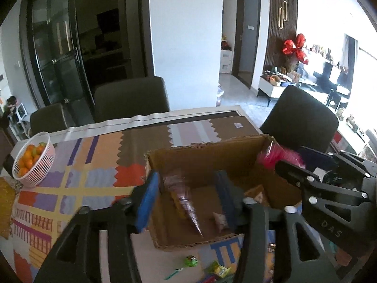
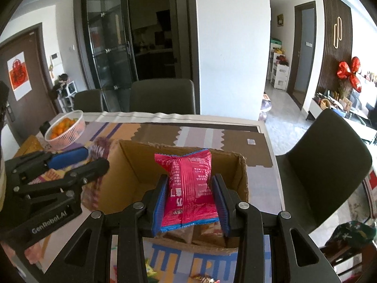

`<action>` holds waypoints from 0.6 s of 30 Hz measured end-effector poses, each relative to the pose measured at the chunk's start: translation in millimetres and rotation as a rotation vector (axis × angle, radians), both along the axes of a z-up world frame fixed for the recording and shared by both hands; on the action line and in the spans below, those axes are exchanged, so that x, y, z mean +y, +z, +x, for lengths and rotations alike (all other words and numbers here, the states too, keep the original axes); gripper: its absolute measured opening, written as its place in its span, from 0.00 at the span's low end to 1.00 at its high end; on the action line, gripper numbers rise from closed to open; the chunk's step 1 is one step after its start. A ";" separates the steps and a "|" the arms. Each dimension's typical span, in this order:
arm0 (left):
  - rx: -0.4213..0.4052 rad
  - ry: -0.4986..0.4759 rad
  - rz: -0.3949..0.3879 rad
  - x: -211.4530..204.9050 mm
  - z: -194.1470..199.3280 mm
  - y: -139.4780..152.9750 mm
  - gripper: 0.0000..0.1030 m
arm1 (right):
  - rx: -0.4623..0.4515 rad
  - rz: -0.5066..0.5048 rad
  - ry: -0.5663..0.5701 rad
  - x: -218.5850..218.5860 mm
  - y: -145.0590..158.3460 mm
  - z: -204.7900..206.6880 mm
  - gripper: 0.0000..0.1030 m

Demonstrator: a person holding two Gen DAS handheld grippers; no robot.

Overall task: Organize snacks
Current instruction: 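Carry both packs into the cardboard box and open both tools to release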

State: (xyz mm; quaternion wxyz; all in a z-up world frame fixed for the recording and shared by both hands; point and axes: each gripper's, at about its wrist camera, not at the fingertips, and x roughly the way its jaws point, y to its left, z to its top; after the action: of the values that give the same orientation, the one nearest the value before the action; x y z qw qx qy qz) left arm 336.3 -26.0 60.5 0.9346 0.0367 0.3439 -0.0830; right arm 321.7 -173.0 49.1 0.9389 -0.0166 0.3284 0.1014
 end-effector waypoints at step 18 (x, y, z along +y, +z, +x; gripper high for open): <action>-0.137 -0.067 0.039 -8.5 -88.6 26.0 0.62 | -0.124 0.006 -0.056 -29.4 23.6 -78.6 0.55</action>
State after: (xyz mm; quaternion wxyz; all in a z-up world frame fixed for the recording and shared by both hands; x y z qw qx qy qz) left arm 247.7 -34.6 86.5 0.9518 0.0718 0.2791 -0.1047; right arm 243.1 -202.4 72.7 0.9600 -0.0110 0.2697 0.0748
